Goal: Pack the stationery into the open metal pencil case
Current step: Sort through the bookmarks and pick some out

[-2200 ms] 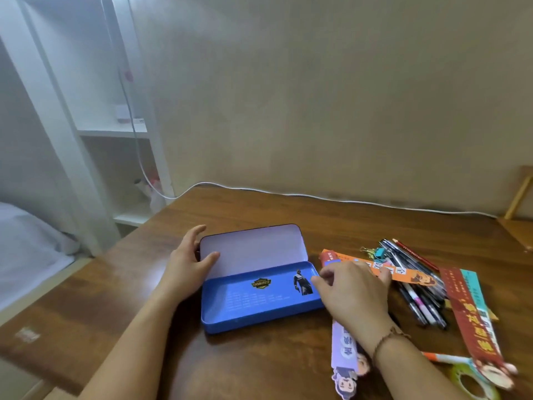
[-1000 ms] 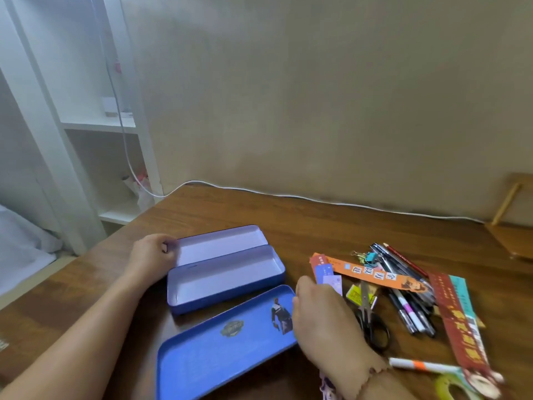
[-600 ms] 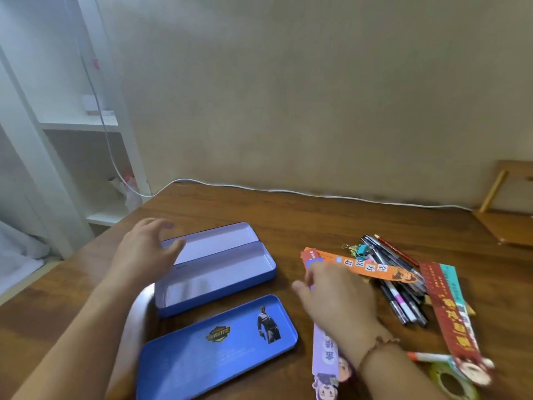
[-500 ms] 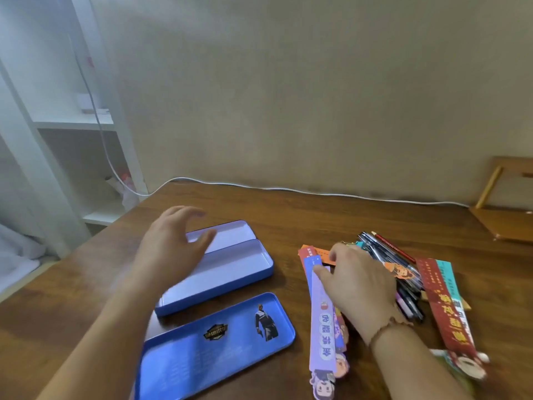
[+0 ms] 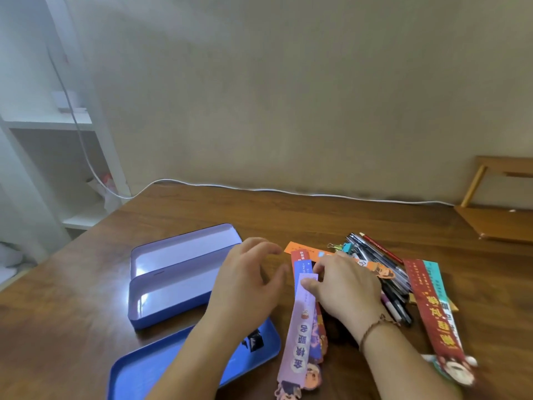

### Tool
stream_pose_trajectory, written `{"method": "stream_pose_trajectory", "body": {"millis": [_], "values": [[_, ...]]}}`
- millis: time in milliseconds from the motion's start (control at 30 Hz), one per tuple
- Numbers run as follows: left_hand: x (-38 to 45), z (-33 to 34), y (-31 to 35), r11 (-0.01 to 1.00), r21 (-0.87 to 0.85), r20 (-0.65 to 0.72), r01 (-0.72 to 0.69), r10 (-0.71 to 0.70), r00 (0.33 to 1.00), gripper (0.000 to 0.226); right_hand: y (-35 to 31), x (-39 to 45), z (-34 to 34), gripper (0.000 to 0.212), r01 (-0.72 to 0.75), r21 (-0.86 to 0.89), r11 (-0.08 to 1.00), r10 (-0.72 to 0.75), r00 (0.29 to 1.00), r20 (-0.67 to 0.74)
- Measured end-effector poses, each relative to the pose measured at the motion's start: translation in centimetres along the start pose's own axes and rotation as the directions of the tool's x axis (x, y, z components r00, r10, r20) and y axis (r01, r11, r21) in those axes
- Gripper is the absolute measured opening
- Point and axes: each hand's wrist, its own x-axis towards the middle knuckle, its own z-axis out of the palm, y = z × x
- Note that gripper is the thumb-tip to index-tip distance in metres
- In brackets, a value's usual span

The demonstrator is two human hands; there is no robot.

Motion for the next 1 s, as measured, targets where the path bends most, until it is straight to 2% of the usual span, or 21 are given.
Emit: {"method": "stream_pose_trajectory", "body": {"millis": [100,133,167,200,233,300,333,400,433,500,533,567,600,633,667,700,767,800,867,933,1000], "values": [[0.1,0.0,-0.3,1.000,0.001,0.012,0.017,-0.017,1.000,0.018,0.2,0.1,-0.4,0.022,-0.004,0.038,0.999,0.003,1.000,0.023],[0.2,-0.1,-0.2,0.999,-0.011,0.005,0.033,-0.033,0.999,0.016,0.8,0.5,-0.7,0.018,-0.016,0.151,0.988,0.010,0.999,0.036],[0.4,-0.2,-0.3,0.996,-0.058,-0.008,0.062,-0.063,0.998,0.013,1.6,0.9,-1.2,0.014,-0.039,0.347,0.937,0.022,0.998,0.052],[0.6,-0.4,-0.2,0.980,-0.159,-0.020,0.117,-0.121,0.992,0.008,2.3,1.2,-2.1,0.011,-0.077,0.575,0.815,0.048,0.997,0.066],[0.9,-0.7,0.1,0.930,-0.317,-0.016,0.186,-0.202,0.979,0.006,3.1,1.4,-2.9,0.010,-0.114,0.761,0.638,0.103,0.993,0.063],[1.4,-1.3,0.5,0.698,-0.664,-0.007,0.266,-0.361,0.932,0.018,4.0,1.4,-4.3,0.010,-0.144,0.951,0.273,0.246,0.966,0.076],[1.6,-1.6,0.6,0.537,-0.804,-0.005,0.255,-0.435,0.900,0.024,4.0,1.3,-4.7,0.017,-0.136,0.979,0.150,0.301,0.950,0.086],[1.7,-2.0,0.7,0.219,-0.965,0.001,0.144,-0.546,0.838,0.029,3.4,1.1,-4.8,0.029,-0.122,0.992,0.023,0.368,0.924,0.105],[1.7,-2.1,1.0,0.119,-0.988,0.013,0.100,-0.578,0.816,0.028,2.7,0.9,-4.8,0.029,-0.118,0.993,-0.028,0.369,0.922,0.120],[1.4,-1.9,1.5,0.015,-0.994,0.078,0.109,-0.598,0.797,0.028,0.4,-0.1,-4.3,0.022,-0.154,0.979,-0.132,0.260,0.948,0.184],[1.3,-1.6,1.8,-0.007,-0.988,0.130,0.155,-0.583,0.802,0.028,-0.9,-0.7,-4.0,0.018,-0.194,0.973,-0.126,0.172,0.961,0.214],[1.3,-1.4,2.1,-0.013,-0.978,0.179,0.207,-0.559,0.809,0.027,-1.9,-1.3,-3.3,0.014,-0.218,0.976,-0.007,0.088,0.972,0.217],[1.2,-1.2,2.2,0.002,-0.968,0.210,0.250,-0.532,0.820,0.025,-2.7,-1.7,-2.6,0.011,-0.189,0.955,0.229,0.017,0.982,0.190],[1.2,-1.2,2.2,0.023,-0.962,0.223,0.272,-0.508,0.832,0.023,-3.1,-1.9,-1.9,0.009,-0.100,0.869,0.485,-0.053,0.988,0.143],[1.2,-1.2,2.1,0.050,-0.960,0.217,0.276,-0.491,0.844,0.024,-3.2,-2.0,-1.4,0.009,0.002,0.744,0.668,-0.107,0.990,0.093],[1.2,-1.4,2.0,0.080,-0.959,0.200,0.271,-0.485,0.851,0.026,-3.0,-1.9,-1.2,0.011,0.090,0.633,0.769,-0.138,0.990,0.027],[1.1,-1.7,1.5,0.148,-0.940,0.201,0.309,-0.493,0.847,0.026,-2.1,-1.6,-1.4,0.012,0.196,0.438,0.877,-0.165,0.980,-0.109],[1.1,-1.7,1.2,0.164,-0.920,0.233,0.357,-0.504,0.832,0.025,-1.6,-1.3,-1.2,0.020,0.229,0.281,0.932,-0.195,0.970,-0.142],[1.2,-1.5,0.7,0.093,-0.880,0.360,0.466,-0.510,0.782,0.023,-0.6,-0.6,-0.2,0.055,0.259,0.011,0.966,-0.259,0.966,-0.020],[1.2,-1.4,0.3,-0.024,-0.819,0.515,0.573,-0.471,0.716,0.026,-0.3,0.0,0.7,0.074,0.257,-0.009,0.966,-0.254,0.959,0.123],[1.2,-1.3,0.0,-0.098,-0.764,0.613,0.638,-0.420,0.670,0.027,-0.1,0.3,1.1,0.077,0.244,0.023,0.970,-0.244,0.958,0.147]]}}
